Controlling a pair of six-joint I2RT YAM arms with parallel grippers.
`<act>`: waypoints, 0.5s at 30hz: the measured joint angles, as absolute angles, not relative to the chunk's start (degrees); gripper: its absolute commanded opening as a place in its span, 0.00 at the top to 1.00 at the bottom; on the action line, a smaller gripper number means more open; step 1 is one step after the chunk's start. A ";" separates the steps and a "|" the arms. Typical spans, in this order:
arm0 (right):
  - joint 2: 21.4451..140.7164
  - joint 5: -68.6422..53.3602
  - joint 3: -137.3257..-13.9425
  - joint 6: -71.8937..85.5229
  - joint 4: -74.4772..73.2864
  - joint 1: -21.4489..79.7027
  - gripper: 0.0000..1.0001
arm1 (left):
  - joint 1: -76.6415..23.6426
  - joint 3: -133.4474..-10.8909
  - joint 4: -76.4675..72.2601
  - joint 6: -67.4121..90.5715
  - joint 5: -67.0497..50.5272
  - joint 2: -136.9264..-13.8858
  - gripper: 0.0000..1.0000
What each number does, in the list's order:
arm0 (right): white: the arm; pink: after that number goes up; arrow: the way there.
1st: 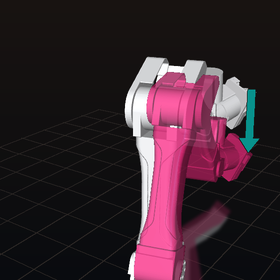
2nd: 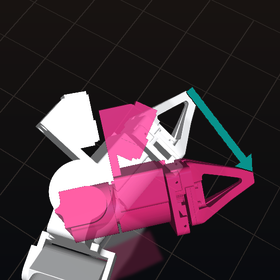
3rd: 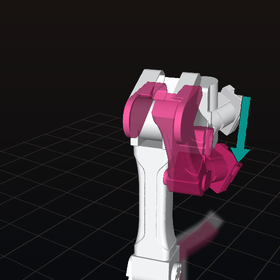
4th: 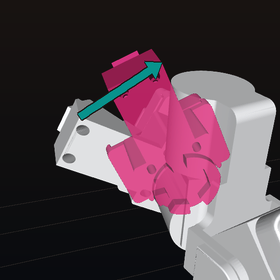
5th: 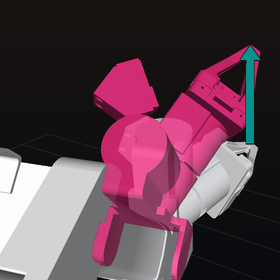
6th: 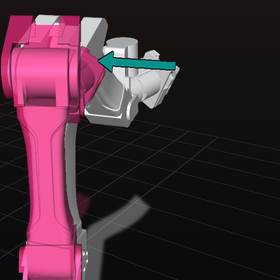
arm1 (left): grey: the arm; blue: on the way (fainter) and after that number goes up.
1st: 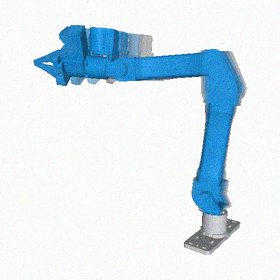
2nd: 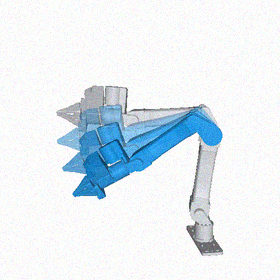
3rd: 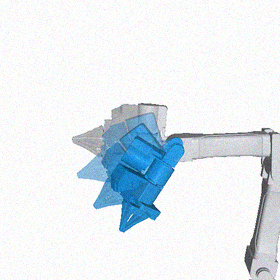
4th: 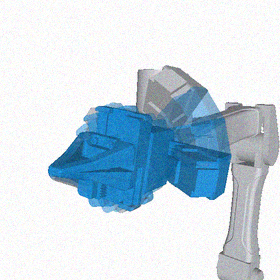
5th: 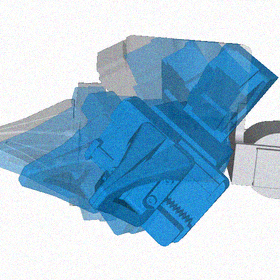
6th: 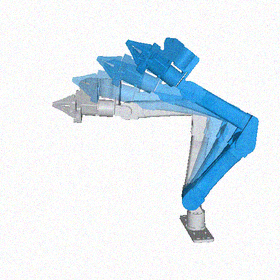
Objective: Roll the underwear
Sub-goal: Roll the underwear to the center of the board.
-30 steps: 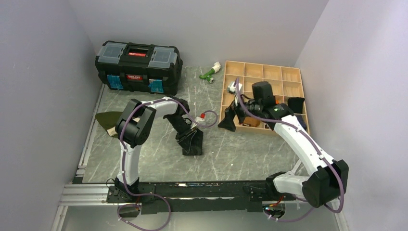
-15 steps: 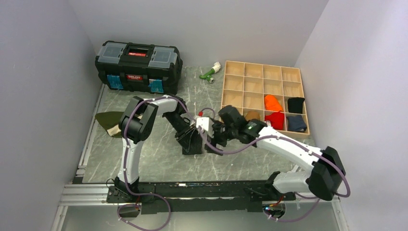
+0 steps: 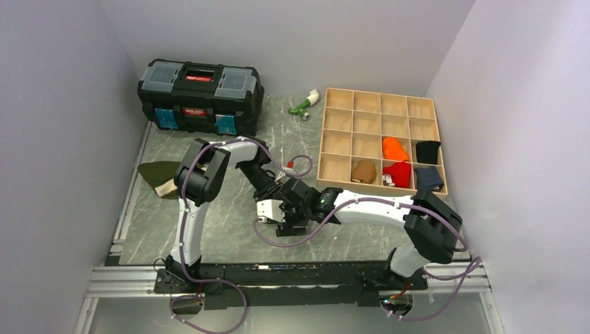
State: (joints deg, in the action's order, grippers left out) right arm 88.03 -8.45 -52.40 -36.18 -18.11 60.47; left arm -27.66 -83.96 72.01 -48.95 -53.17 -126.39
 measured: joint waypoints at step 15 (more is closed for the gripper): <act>94.54 -4.89 -55.27 -37.30 -16.16 61.19 0.28 | -27.59 -84.62 73.06 -49.89 -53.21 -127.00 1.00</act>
State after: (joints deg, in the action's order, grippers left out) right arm 94.54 -4.89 -55.27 -37.30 -16.16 61.19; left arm -27.59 -84.62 73.06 -49.89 -53.21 -127.00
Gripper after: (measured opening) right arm 0.738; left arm 0.266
